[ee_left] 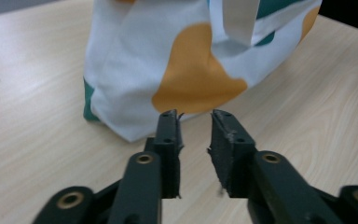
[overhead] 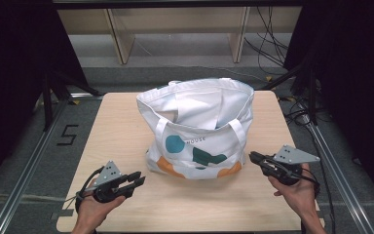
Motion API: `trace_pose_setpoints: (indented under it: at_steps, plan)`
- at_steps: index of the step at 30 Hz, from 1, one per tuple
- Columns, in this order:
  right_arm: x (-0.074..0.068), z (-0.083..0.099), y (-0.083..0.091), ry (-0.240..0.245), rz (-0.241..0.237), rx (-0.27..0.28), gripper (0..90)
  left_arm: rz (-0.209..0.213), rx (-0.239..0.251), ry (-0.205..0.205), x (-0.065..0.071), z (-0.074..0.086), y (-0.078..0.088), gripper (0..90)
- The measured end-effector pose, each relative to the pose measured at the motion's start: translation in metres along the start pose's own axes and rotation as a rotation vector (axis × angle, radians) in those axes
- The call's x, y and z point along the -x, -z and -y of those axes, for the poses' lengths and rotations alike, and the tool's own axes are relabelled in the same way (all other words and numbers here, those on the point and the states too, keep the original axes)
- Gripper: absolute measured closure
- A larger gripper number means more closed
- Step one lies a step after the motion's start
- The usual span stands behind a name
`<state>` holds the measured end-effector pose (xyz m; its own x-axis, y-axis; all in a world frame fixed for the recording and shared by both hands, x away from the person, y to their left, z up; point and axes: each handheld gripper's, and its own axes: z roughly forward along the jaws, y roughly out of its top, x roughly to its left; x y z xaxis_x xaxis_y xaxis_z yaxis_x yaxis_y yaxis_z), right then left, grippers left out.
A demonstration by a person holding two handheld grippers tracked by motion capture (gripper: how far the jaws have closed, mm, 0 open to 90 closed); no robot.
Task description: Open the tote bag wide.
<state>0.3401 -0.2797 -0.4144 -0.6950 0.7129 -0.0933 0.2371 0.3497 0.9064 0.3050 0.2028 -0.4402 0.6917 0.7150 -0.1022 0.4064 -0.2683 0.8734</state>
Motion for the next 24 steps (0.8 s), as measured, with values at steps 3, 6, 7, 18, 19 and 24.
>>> trace_pose_setpoints:
  at_steps: [3, 6, 7, 18, 19, 24]
  plan:
    - [0.004, -0.011, 0.002, 0.043, 0.002, 0.023, 90.0, 0.011, 0.033, -0.029, -0.005, -0.016, 0.004, 83.5]
    - [0.008, -0.03, 0.006, 0.046, 0.004, 0.053, 90.0, 0.003, 0.068, -0.03, -0.01, -0.038, 0.011, 88.4]
    - [0.009, -0.034, 0.006, 0.044, 0.008, 0.062, 90.0, 0.003, 0.075, -0.038, -0.013, -0.044, 0.013, 88.8]
    - [0.024, -0.092, 0.011, 0.124, 0.04, 0.106, 90.0, -0.005, 0.136, -0.026, -0.028, -0.109, 0.017, 87.6]
    - [0.025, -0.098, 0.011, 0.123, 0.041, 0.108, 90.0, -0.005, 0.136, -0.026, -0.028, -0.109, 0.017, 87.8]
    - [0.028, -0.129, 0.01, 0.138, 0.035, 0.13, 90.0, 0.008, 0.17, -0.027, -0.028, -0.145, 0.014, 88.9]
